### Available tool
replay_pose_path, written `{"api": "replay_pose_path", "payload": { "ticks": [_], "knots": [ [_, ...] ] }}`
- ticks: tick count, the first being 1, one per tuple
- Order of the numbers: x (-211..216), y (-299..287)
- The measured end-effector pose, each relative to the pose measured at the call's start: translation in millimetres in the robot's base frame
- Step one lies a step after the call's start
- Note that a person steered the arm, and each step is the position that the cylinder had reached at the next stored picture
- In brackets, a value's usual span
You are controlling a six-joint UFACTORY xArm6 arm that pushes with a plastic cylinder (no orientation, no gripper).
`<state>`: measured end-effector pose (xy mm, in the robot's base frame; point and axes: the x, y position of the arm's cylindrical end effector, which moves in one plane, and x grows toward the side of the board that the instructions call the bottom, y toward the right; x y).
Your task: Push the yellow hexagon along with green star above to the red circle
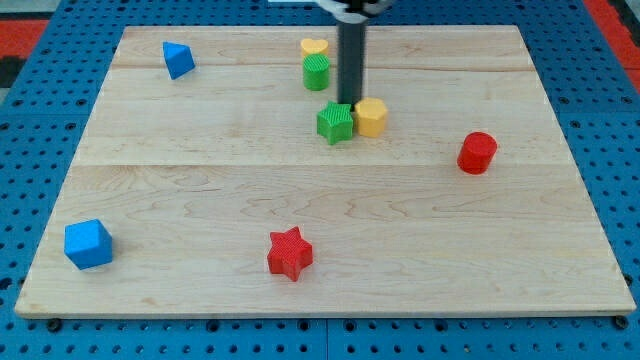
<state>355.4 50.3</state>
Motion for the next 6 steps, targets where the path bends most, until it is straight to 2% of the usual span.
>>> {"api": "replay_pose_path", "payload": {
  "ticks": [2,3,4,6],
  "knots": [
    [11,50],
    [11,106],
    [43,133],
    [121,133]
  ]
}}
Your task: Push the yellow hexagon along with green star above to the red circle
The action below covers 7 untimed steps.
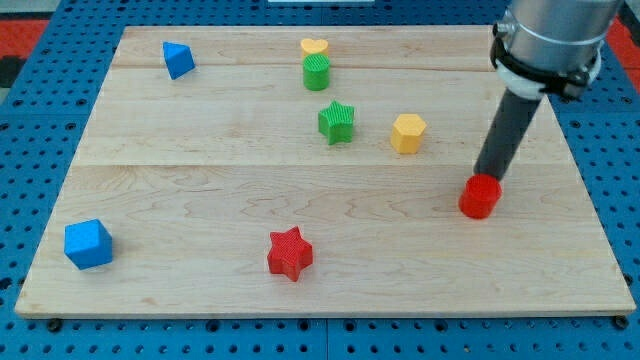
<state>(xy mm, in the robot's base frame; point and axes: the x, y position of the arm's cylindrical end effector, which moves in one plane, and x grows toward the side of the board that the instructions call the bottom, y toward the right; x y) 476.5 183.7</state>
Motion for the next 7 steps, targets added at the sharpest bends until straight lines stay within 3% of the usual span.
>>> {"api": "replay_pose_path", "payload": {
  "ticks": [2,3,4,5,6,7],
  "knots": [
    [-24,-164],
    [-70,-202],
    [-75,-255],
    [-114,-211],
    [-101,-173],
    [-59,-140]
  ]
}}
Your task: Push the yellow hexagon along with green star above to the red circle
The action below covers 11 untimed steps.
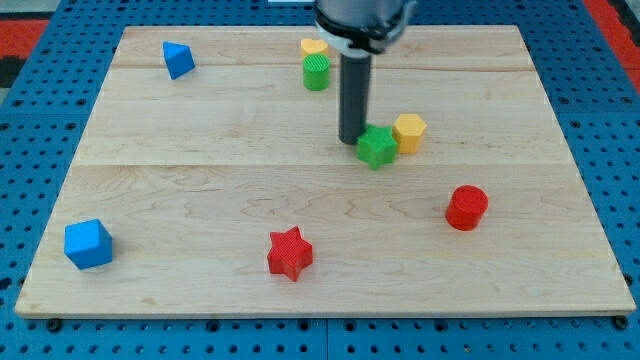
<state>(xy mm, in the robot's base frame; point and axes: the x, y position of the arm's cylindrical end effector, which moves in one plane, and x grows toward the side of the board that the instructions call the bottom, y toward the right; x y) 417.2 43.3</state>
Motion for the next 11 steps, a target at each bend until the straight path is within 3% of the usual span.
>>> {"api": "replay_pose_path", "payload": {
  "ticks": [1,2,3,8,9,11],
  "knots": [
    [8,-6],
    [43,-31],
    [63,-2],
    [3,15],
    [-23,32],
    [-32,106]
  ]
}}
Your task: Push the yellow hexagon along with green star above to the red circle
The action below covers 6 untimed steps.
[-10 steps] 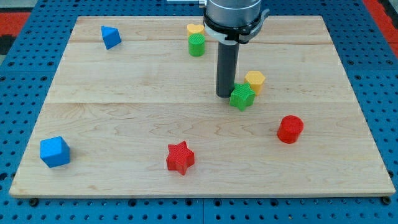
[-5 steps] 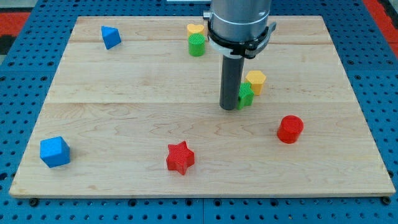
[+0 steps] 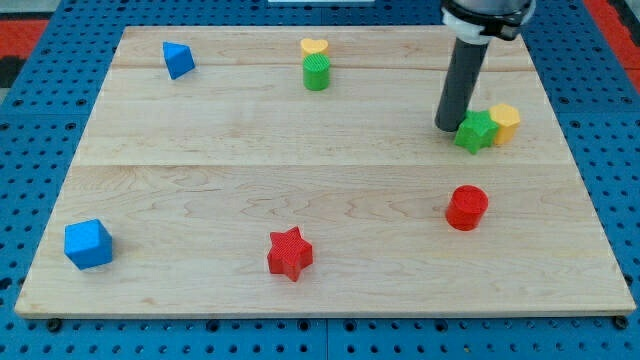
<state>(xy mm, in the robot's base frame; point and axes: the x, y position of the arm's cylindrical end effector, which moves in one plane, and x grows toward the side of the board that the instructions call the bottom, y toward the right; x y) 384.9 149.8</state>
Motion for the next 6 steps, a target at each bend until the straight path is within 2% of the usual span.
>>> {"api": "replay_pose_path", "payload": {
  "ticks": [1,2,3,4,5,6],
  "knots": [
    [-8,-75],
    [-68,-39],
    [-88,92],
    [-48,168],
    [-12,144],
    [8,97]
  ]
}}
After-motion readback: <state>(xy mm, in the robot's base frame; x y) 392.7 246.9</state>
